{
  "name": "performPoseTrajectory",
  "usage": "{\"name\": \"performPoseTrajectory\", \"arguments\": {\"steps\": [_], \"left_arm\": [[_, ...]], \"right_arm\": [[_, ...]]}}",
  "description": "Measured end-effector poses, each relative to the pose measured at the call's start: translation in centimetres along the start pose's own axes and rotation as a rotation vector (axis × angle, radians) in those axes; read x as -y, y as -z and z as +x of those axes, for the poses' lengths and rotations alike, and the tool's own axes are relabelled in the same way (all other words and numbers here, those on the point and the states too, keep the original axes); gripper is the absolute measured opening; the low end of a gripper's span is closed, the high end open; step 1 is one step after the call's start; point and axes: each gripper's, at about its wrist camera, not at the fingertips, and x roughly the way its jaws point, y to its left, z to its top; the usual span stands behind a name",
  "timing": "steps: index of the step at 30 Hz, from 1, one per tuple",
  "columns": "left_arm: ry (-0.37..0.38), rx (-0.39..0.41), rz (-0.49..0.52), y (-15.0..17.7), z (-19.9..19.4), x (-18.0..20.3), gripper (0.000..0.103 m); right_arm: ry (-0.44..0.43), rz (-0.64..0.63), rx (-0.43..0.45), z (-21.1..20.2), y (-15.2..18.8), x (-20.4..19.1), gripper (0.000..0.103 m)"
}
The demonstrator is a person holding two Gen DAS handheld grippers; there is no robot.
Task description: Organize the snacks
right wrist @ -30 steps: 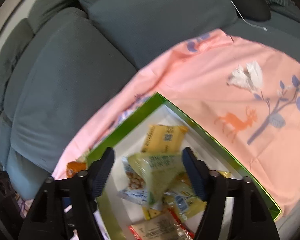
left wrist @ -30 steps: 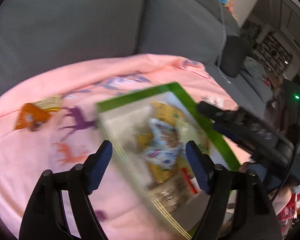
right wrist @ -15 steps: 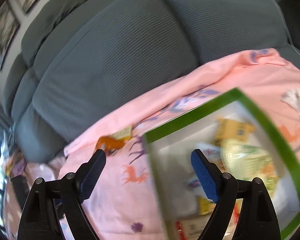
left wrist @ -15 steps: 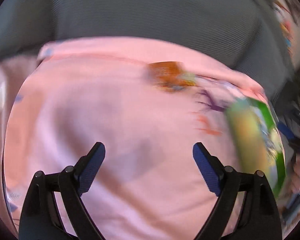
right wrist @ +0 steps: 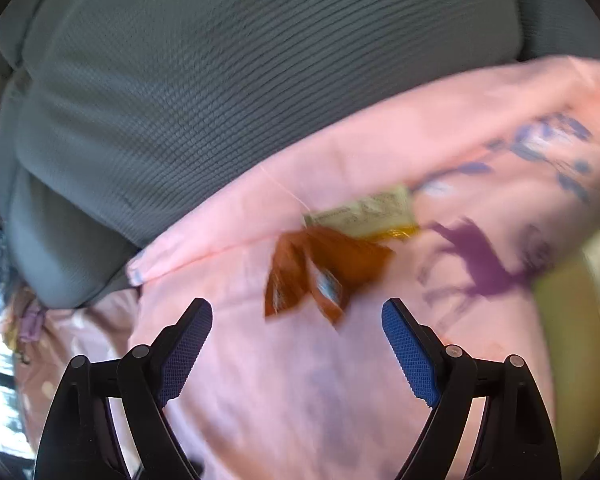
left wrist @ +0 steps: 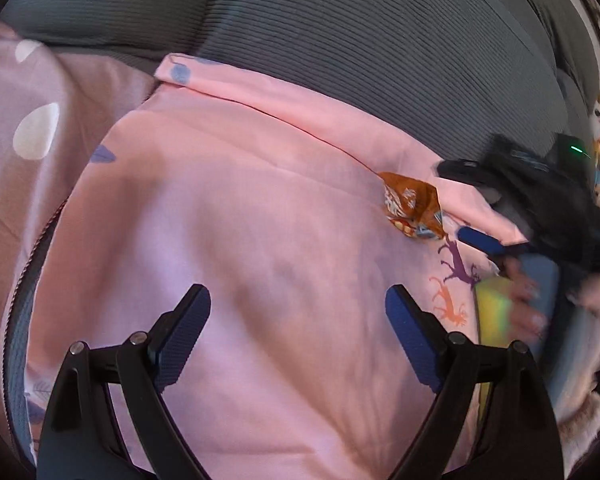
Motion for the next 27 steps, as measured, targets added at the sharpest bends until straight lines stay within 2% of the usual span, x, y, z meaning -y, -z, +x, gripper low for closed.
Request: {"name": "performPoseTrajectory", "arguments": {"steps": [3, 6, 8, 10, 12, 15, 17, 20, 24, 27], "left_arm": [[0.010, 0.011, -0.037, -0.4, -0.6, -1.0, 0.089], [0.013, 0.012, -0.046, -0.6, -0.8, -1.4, 0.089], [0.016, 0.005, -0.052, -0.6, -0.8, -1.6, 0.089], [0.022, 0.000, -0.058, -0.6, -0.9, -1.8, 0.089], [0.024, -0.004, -0.059, -0.6, -0.8, -1.8, 0.089], [0.019, -0.009, -0.050, -0.6, -0.5, -1.7, 0.089], [0.014, -0.010, -0.047, -0.5, -0.4, -1.6, 0.089], [-0.002, -0.015, -0.045, -0.7, 0.1, -1.8, 0.089], [-0.018, -0.019, -0.043, -0.6, 0.2, -1.9, 0.089], [-0.035, -0.020, -0.036, -0.5, 0.1, -1.8, 0.089]], "right_arm": [[0.093, -0.045, -0.016, 2.6, -1.0, -1.3, 0.087], [0.185, -0.054, -0.037, 4.7, -1.3, -1.2, 0.087], [0.217, -0.056, -0.045, 5.5, -1.1, -0.4, 0.087], [0.182, -0.021, -0.045, 5.8, -0.9, 0.5, 0.086], [0.169, -0.028, -0.029, 5.4, -0.5, 1.1, 0.075], [0.157, -0.073, -0.022, 4.2, 0.4, 1.2, 0.066], [0.105, -0.092, -0.032, 2.8, 1.5, 1.1, 0.061], [-0.005, -0.133, -0.034, 0.1, 3.7, 0.7, 0.060], [-0.058, -0.235, -0.025, -3.5, 7.4, 0.3, 0.060], [-0.070, -0.279, -0.060, -5.1, 9.8, 1.1, 0.060]]}}
